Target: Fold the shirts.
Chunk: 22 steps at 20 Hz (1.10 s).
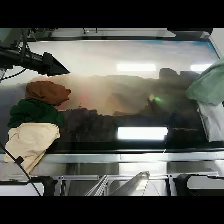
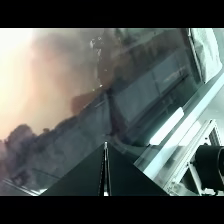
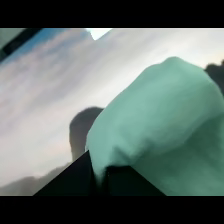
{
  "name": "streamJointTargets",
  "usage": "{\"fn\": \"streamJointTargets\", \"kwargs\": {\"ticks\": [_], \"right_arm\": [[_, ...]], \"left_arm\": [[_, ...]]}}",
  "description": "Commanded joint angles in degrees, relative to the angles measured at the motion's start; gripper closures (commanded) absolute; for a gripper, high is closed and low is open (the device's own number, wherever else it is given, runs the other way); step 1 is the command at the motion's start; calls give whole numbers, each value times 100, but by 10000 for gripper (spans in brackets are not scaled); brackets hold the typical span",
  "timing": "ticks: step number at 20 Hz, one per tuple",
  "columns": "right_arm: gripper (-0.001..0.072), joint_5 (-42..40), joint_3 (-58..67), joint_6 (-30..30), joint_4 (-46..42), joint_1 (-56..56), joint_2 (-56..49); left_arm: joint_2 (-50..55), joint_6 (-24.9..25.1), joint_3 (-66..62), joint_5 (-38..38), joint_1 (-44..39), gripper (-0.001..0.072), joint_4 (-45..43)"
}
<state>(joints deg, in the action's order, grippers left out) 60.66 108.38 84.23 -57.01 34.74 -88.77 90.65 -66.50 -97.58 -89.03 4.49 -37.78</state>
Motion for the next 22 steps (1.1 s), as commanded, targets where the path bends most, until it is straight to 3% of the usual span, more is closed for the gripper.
{"fn": "streamJointTargets", "kwargs": {"ticks": [1,5,8,10,12,16,19,22], "right_arm": [[689,-1285,221,-1235,1611,144,-103],[688,-1213,745,-1443,1650,400,-111],[688,-304,741,-1377,896,612,-192],[688,374,673,-667,-87,682,-306],[690,1091,358,-442,-579,708,-424],[692,1639,-822,-380,-535,765,-468],[692,2009,-992,-181,-636,765,-446],[691,1794,-981,-11,-643,765,-164]], "left_arm": [[2,4,-4,188,-223,688,-9],[35,7,-4,343,-415,688,-13],[188,4,-7,295,-562,688,-13],[339,4,-4,101,-673,689,-13],[468,4,-4,-68,-763,689,-11],[509,2,-7,-85,-894,689,35],[509,0,-7,-282,-909,690,28],[509,2,-7,-363,-911,690,28]]}}
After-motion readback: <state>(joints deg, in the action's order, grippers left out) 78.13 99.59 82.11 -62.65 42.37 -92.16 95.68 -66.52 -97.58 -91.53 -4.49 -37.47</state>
